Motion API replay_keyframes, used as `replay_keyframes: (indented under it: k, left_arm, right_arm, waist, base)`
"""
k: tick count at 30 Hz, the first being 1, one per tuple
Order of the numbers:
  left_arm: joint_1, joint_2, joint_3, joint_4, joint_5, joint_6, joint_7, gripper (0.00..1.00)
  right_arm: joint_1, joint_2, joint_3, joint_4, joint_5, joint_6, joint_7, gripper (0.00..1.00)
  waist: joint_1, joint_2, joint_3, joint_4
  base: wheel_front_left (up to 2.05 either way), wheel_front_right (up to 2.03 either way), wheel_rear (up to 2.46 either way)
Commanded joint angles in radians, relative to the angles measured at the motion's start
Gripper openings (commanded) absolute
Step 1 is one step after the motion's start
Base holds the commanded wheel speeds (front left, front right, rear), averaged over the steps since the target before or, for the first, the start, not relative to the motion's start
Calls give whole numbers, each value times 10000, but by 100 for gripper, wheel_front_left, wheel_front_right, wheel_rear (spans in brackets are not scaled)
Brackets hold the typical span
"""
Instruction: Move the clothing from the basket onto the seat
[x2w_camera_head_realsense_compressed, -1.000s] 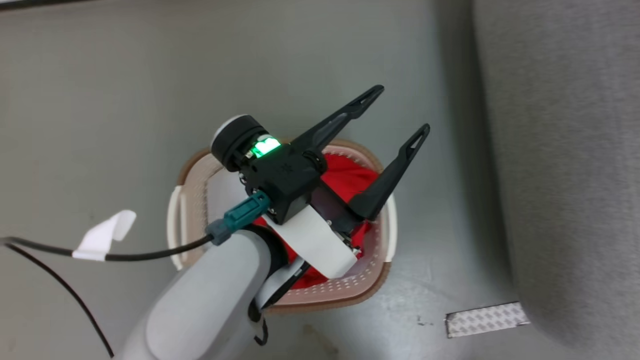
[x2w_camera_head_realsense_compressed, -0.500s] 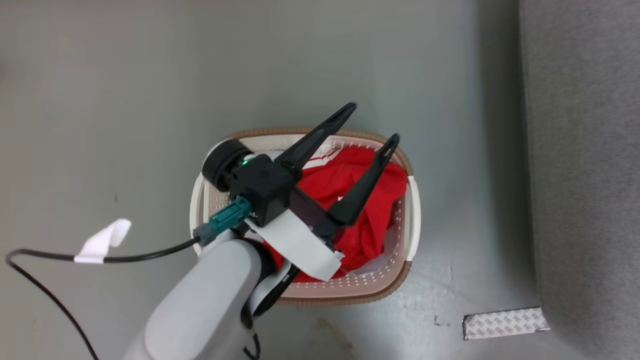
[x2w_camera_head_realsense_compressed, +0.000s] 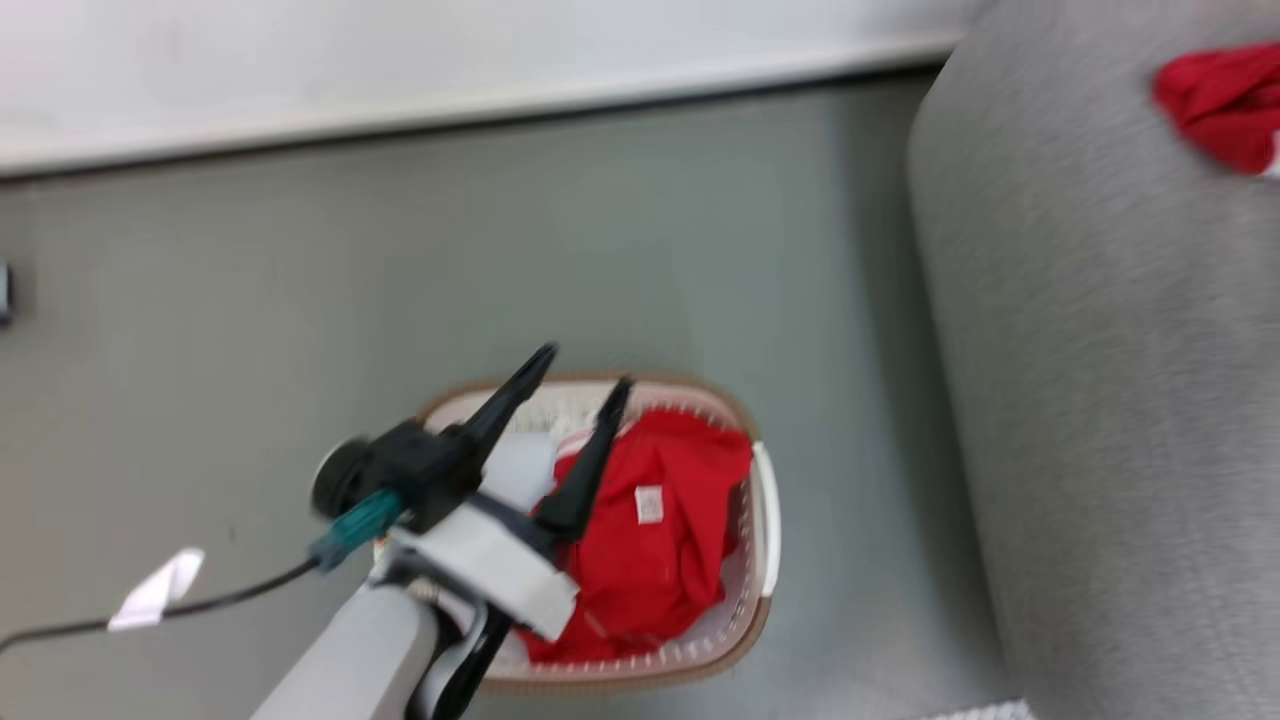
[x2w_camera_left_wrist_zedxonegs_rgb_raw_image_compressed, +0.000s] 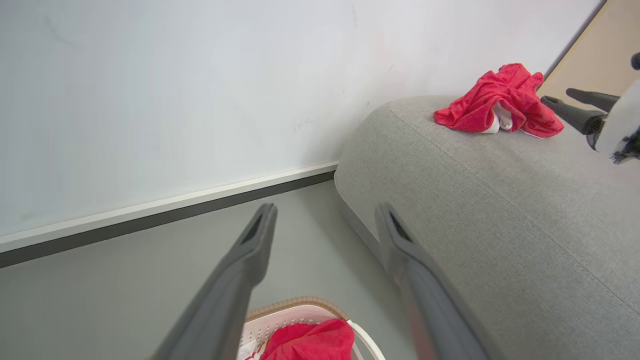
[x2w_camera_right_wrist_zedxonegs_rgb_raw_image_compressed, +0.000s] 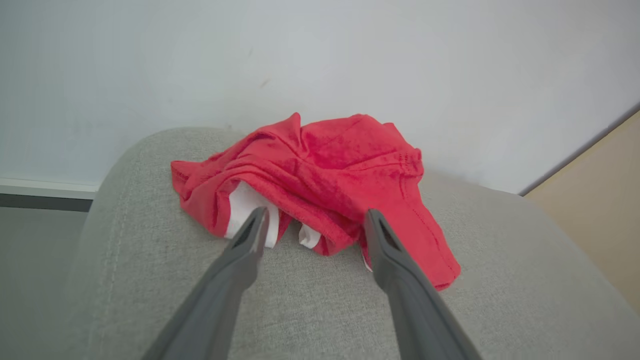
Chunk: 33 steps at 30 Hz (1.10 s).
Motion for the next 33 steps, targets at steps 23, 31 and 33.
replay_keyframes:
  k: [23, 31, 33]
  left_arm:
    - [4152, -52, 2705, 709, -137, 1387, -1119, 100]
    - [5212, -845, 4070, 460, 787, 957, -1118, 100]
    - [5368, -1009, 4340, 475, 1033, 795, -1119, 100]
  right_arm:
    - [6351, 622, 3732, -3658, 5304, -24, -1335, 100]
    - [7621, 620, 4984, -3605, 6072, -24, -1326, 100]
    - [7780, 621, 5167, -3538, 6113, -24, -1325, 100]
  waist:
    - [2, 0, -4258, 483]
    - [2, 0, -4741, 670]
    - [2, 0, -4793, 695]
  base:
    - [0, 0, 0]
    - [0, 0, 0]
    - [0, 0, 0]
